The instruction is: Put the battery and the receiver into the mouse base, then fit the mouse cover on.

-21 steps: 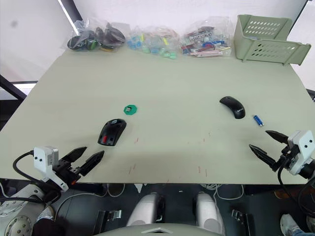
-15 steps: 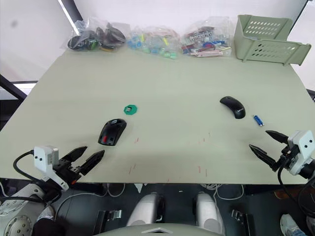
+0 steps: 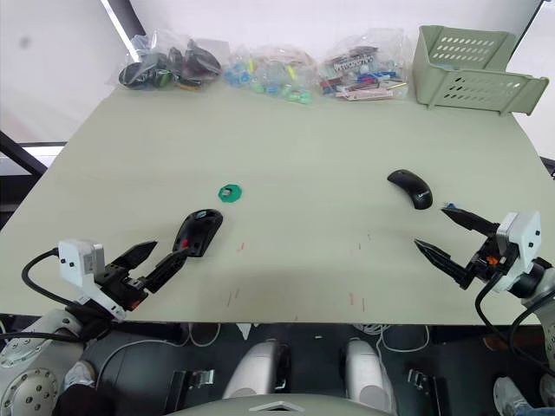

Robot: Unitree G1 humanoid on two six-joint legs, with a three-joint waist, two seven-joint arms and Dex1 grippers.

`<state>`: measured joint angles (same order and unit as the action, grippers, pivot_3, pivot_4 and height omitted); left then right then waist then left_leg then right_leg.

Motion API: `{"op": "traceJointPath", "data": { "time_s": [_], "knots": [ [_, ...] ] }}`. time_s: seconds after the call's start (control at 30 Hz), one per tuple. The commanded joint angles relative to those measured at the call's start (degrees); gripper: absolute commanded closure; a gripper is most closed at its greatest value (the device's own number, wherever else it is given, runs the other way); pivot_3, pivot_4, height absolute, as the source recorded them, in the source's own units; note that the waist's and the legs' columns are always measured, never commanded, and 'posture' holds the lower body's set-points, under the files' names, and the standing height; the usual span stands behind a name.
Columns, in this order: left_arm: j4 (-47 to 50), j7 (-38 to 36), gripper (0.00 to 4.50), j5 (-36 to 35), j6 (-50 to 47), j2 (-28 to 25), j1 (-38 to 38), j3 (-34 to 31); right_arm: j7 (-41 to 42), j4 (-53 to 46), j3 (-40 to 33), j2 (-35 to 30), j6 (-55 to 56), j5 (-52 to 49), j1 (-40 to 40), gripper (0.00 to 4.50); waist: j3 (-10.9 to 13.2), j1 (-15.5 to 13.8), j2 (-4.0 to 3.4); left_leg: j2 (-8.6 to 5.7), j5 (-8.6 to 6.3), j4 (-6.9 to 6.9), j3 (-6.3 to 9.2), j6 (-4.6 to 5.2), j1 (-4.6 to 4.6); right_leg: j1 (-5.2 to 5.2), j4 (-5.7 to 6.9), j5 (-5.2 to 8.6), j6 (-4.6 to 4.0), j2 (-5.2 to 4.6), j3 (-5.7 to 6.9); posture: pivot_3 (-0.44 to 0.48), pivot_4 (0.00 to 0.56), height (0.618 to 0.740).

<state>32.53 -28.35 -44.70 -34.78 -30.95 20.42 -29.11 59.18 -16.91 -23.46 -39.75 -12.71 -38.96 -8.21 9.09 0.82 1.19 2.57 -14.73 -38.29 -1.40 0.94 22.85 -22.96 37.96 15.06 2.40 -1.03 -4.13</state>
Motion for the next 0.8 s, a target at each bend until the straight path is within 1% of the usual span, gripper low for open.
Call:
{"op": "traceJointPath", "data": {
  "time_s": [0.03,0.13,0.23,0.3,0.37,0.43,0.6,0.7,0.8],
  "knots": [
    [4.9,3.7,0.15,-2.7,-2.7,-0.2,0.0,-0.6,2.8,-3.6,-1.6,-2.3,-1.9,-4.2,0.6,0.0,0.0,0.0,0.0,0.0,0.0,0.0,0.0,0.0,0.0,0.0,0.0,0.0,0.0,0.0,0.0,0.0,0.15,0.74],
    [8.3,11.4,0.15,-3.3,-8.6,-0.5,-2.6,1.5,4.6,-4.9,-1.7,-4.1,-3.0,-6.1,1.1,0.0,0.0,-0.1,0.04,-0.01,0.0,0.01,0.05,0.0,0.01,0.01,0.0,-0.01,0.02,0.01,0.03,0.0,0.15,0.74],
    [10.1,20.9,0.15,-3.9,-19.0,-2.3,-5.4,2.7,5.4,-6.1,-2.0,-4.8,-4.3,-8.1,1.3,0.0,0.0,-0.1,0.06,-0.05,0.0,0.0,0.1,0.0,0.01,0.03,0.01,-0.08,0.13,0.02,0.06,0.0,0.15,0.74],
    [10.2,24.7,0.15,-5.4,-21.9,-1.4,-7.8,2.4,5.3,-6.7,-2.1,-4.7,-4.8,-9.2,1.8,0.0,0.0,0.0,0.06,-0.12,0.0,0.0,0.11,0.0,0.0,0.04,0.01,-0.1,0.16,0.04,0.06,0.0,0.15,0.74],
    [11.1,27.5,0.15,-5.1,-24.1,-1.4,-10.1,3.0,5.4,-7.6,-2.0,-5.0,-5.4,-9.6,2.0,0.0,0.1,0.0,0.1,-0.17,0.0,-0.01,0.11,0.0,0.0,0.04,0.03,-0.11,0.18,0.04,0.06,0.0,0.15,0.74],
    [11.3,31.8,0.15,-5.6,-26.6,0.0,-12.3,2.8,4.8,-8.3,-1.9,-5.2,-5.8,-9.8,2.3,0.0,0.1,0.0,0.1,-0.19,0.0,-0.01,0.11,0.0,0.0,0.04,0.02,-0.12,0.17,0.04,0.06,0.0,0.15,0.74],
    [11.8,38.5,0.15,-5.9,-32.5,1.1,-19.2,3.5,3.6,-8.9,-1.6,-5.5,-7.1,-10.0,3.3,0.0,0.1,-0.2,0.16,-0.24,0.0,-0.01,0.13,0.0,0.01,0.05,0.02,-0.14,0.19,0.03,0.06,0.0,0.15,0.74],
    [9.7,42.7,0.15,-4.8,-37.9,2.0,-25.2,3.6,3.1,-9.0,-1.3,-5.9,-8.0,-10.2,4.3,0.0,0.1,-0.2,0.2,-0.3,0.0,-0.01,0.19,0.0,0.03,0.07,0.02,-0.15,0.19,0.03,0.09,0.0,0.15,0.74],
    [7.4,44.2,0.15,-4.1,-42.4,3.4,-30.2,4.6,2.8,-9.2,-0.9,-5.9,-8.7,-10.3,5.1,0.0,0.1,-0.1,0.22,-0.32,0.01,-0.04,0.23,-0.01,-0.01,0.16,0.01,-0.15,0.2,0.03,0.12,0.0,0.15,0.74]
  ]
}}
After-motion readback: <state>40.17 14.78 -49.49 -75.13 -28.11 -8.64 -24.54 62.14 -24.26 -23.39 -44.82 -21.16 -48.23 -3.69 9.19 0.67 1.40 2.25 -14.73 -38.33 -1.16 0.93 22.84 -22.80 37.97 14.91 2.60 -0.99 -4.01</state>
